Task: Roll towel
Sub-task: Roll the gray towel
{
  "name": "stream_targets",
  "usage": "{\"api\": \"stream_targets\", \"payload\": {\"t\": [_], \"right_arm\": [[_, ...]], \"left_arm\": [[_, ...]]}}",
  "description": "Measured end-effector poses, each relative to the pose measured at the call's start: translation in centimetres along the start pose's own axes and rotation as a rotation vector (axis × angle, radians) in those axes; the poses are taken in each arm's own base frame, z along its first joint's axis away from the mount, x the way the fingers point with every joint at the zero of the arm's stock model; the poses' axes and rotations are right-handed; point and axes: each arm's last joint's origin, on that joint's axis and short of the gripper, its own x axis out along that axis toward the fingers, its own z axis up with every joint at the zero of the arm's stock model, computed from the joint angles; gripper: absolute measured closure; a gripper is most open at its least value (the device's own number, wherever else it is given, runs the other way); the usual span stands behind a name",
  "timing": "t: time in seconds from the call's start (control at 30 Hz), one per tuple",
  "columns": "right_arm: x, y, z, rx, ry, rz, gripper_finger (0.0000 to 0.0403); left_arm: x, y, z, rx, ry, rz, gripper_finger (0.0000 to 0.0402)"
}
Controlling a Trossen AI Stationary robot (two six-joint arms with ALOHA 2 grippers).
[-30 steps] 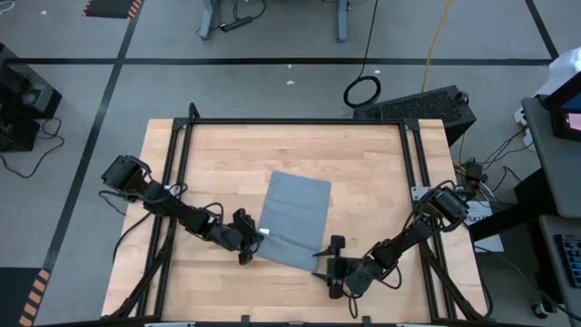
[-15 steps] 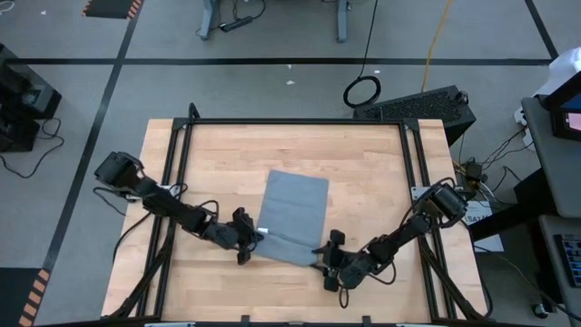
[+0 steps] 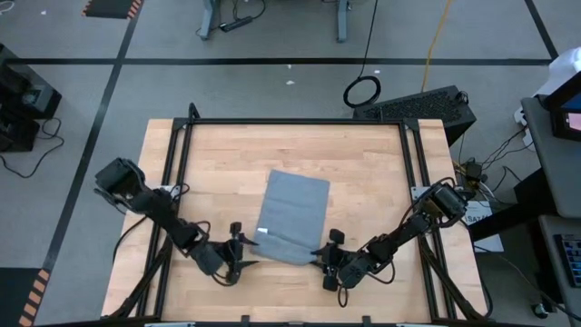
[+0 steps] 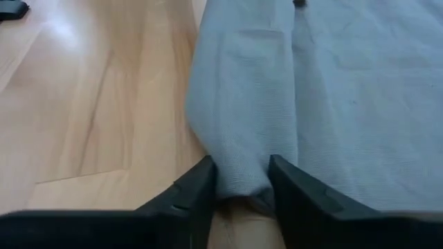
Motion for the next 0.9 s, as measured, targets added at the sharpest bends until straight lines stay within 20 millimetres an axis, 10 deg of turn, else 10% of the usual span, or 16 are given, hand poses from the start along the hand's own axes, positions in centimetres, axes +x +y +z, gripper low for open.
{"api": "stream_targets", "payload": {"t": [0.23, 0.77, 0.9], "right_arm": [[0.0, 0.0, -0.1, -0.005, 0.005, 0.003, 0.0296], [-0.1, 0.2, 0.1, -0.079, 0.011, 0.046, 0.0324], [-0.8, 0.6, 0.5, -0.143, 0.006, 0.077, 0.0322]], "left_arm": [[1.5, -0.5, -1.3, 0.161, 0.058, 0.044, 0.0094], [3.2, 2.7, -1.0, -0.027, 0.217, -0.088, 0.038], [2.3, 2.7, 0.0, -0.18, 0.213, -0.151, 0.0383]]}}
